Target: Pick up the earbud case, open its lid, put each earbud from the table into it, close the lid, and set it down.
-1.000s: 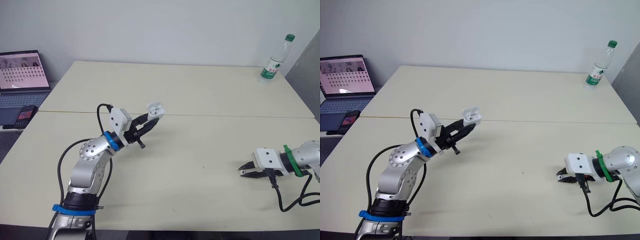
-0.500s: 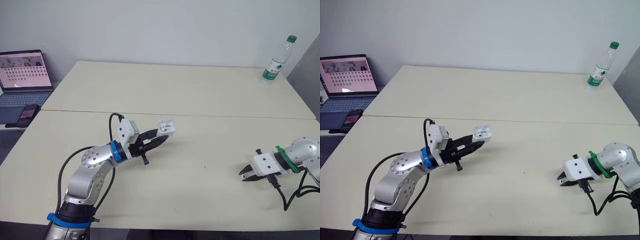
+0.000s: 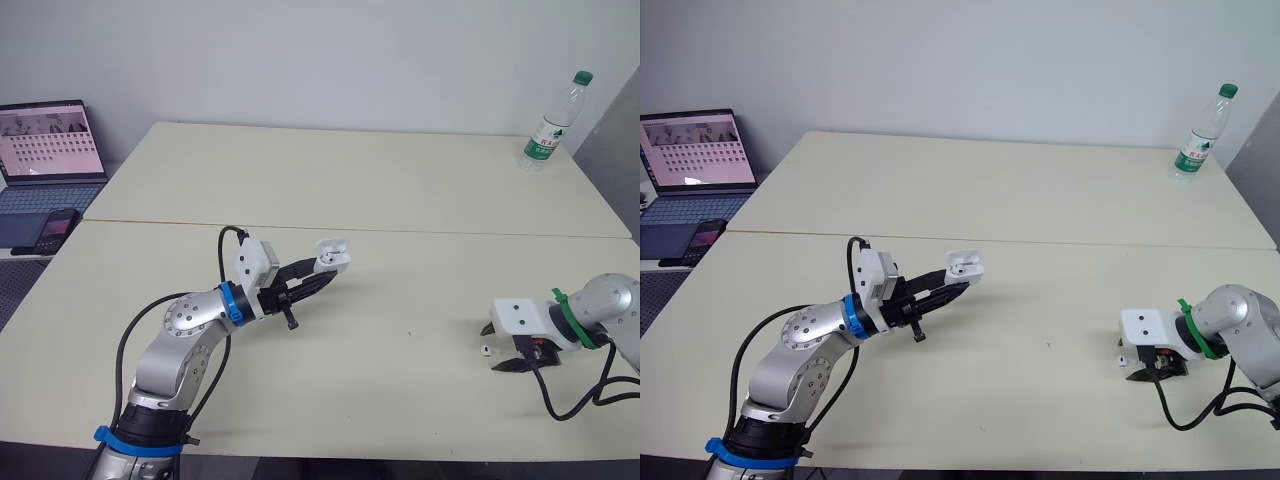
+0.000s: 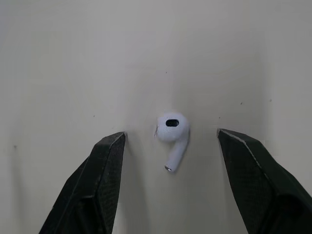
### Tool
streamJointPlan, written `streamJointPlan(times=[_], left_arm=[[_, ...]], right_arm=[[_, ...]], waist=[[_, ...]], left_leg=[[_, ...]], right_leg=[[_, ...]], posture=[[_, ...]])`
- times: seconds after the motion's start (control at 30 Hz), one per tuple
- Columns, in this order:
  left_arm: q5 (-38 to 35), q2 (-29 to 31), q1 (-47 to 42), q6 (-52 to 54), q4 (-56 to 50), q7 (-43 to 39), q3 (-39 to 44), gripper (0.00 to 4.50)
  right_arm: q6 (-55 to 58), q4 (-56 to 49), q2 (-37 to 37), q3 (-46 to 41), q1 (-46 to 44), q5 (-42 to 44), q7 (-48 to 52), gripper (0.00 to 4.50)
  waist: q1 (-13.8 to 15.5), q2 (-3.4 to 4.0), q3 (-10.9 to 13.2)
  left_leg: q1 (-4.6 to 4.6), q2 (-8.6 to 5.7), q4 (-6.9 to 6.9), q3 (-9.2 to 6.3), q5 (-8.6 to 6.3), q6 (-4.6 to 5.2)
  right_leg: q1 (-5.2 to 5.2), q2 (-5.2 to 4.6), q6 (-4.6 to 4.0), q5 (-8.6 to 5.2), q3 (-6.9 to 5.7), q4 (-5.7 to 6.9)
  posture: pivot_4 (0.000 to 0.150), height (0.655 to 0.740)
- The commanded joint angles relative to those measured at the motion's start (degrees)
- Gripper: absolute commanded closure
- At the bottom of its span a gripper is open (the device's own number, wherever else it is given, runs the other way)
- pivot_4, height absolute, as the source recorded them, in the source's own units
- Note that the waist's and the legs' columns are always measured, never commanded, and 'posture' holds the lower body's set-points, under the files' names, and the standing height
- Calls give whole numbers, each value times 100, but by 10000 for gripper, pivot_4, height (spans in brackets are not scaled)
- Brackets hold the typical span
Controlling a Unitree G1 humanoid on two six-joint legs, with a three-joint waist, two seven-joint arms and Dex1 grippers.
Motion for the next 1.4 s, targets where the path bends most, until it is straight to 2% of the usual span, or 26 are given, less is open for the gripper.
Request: streamJointPlan(times=[0.03,0.2,0.37,0.63,0.87,0.97,1.17,1.4], left_arm=[[7,-62,-61,-113,-86,-16,-45,37349],[31,-111,-60,-155,-46,-27,-75,37349],[65,-159,-45,-198,-10,-37,-95,37349],[120,-209,-23,-265,27,-40,-110,37349],[139,-213,-1,-295,39,-29,-97,37349],[140,-212,19,-303,38,-24,-90,37349],[134,-218,20,-308,60,-21,-78,37349],[139,-226,-25,-335,131,-33,-89,37349]], right_arm=[[1537,-743,101,-209,-25,156,-386,13931],[3318,-1263,224,-188,-219,573,-697,13931],[4206,-1499,-94,174,-400,617,-984,13931],[4800,-1666,-114,558,-790,898,-1328,13931],[4826,-1721,-188,854,-960,1023,-1524,13931],[4869,-1799,-206,897,-953,1104,-1589,19544],[4935,-1918,-251,951,-987,1299,-1647,40165],[4887,-1910,-225,864,-1078,1410,-1832,40568]], waist=[[-1,0,0],[-1,0,0],[0,0,0],[-7,-1,0],[-8,-1,0],[-8,-1,0],[-8,-1,0],[-9,-1,0]], left_leg=[[0,0,1,0,0,0],[-4,-3,3,0,0,0],[-11,-5,3,-4,0,0],[-13,-2,2,-6,-1,1],[-14,-3,2,-6,-1,1],[-15,-3,2,-6,-1,1],[-16,-2,2,-11,-1,1],[-16,-2,2,-10,-1,1]], right_leg=[[0,0,0,0,1,0],[-2,1,2,1,1,-1],[-4,0,2,1,-4,-5],[-7,6,2,0,-4,-6],[-8,7,2,0,-4,-6],[-8,7,3,0,-5,-7],[-8,7,2,0,-8,-7],[-8,7,2,0,-8,-7]], posture=[[1500,7362],[1500,7362],[1500,7362],[1500,7362],[1500,7362],[1500,7362],[1500,7362],[1500,7362]])
